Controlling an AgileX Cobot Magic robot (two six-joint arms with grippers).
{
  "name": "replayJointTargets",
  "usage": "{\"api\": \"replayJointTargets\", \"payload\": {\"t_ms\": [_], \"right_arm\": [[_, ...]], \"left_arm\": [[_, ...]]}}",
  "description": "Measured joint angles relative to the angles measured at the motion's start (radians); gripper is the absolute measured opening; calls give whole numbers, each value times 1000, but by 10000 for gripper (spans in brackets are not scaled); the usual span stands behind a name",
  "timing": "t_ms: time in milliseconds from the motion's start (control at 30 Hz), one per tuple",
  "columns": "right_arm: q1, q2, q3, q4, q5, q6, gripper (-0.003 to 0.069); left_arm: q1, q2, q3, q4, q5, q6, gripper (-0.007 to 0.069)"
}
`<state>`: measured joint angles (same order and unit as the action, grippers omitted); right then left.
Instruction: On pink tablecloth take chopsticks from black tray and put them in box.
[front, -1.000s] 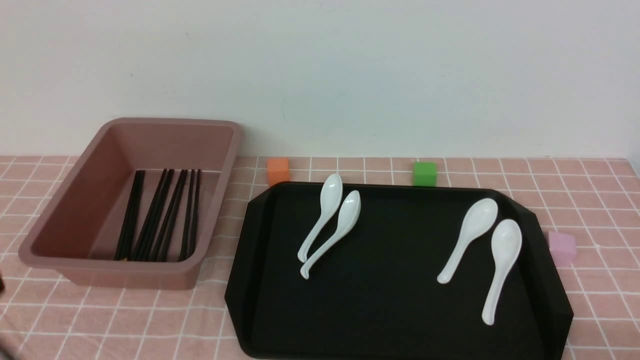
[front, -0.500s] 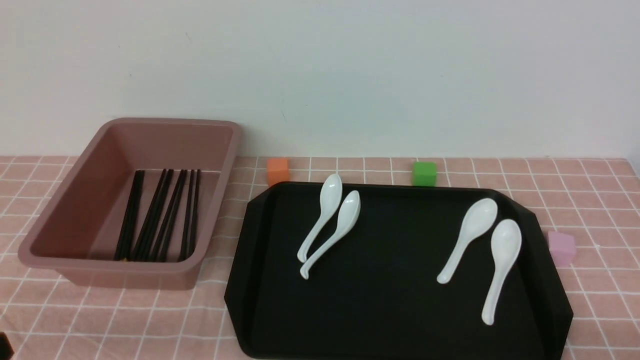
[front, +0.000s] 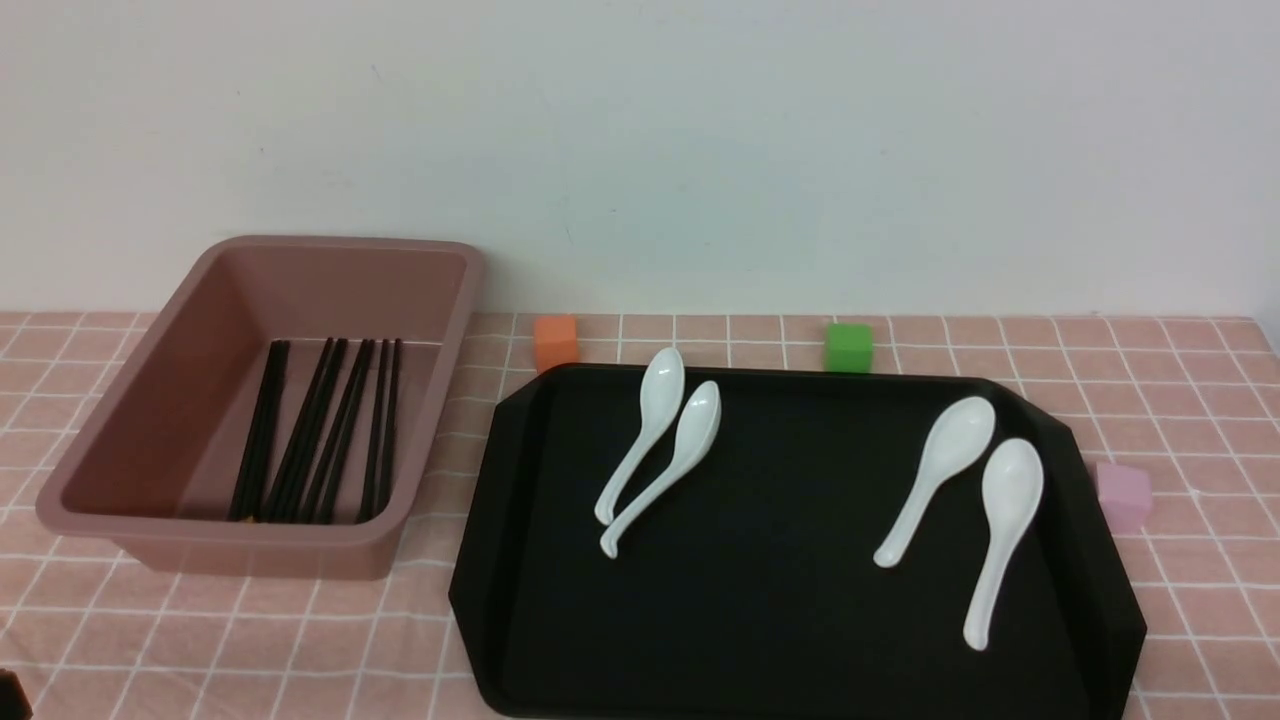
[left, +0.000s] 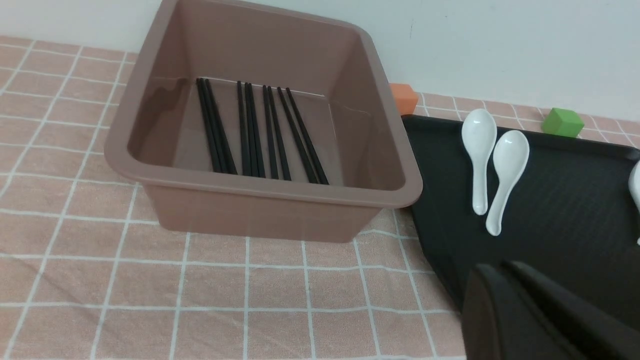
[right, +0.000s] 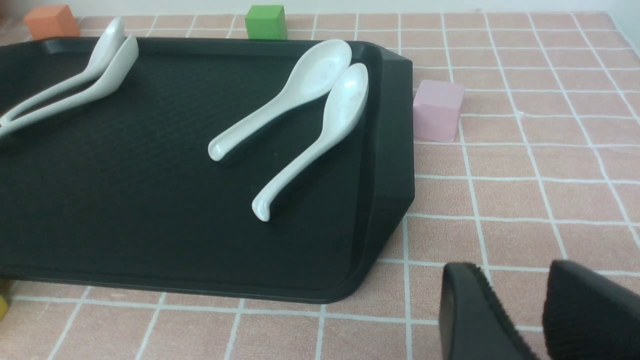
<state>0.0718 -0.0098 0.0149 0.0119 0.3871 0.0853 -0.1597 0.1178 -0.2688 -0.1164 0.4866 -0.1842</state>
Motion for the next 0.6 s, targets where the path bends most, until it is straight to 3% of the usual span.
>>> {"api": "replayJointTargets", "payload": {"t_ms": [167,367,600], "right_arm": [[0,0,0,0,0,0,240],[0,0,0,0,0,0,240],[0,0,0,0,1,0,240]], "left_arm": [[8,-34,38,0,-14,0,-13],[106,-127,224,1,-176,0,-13],[117,-128,299,19,-98,-1,-13]]}}
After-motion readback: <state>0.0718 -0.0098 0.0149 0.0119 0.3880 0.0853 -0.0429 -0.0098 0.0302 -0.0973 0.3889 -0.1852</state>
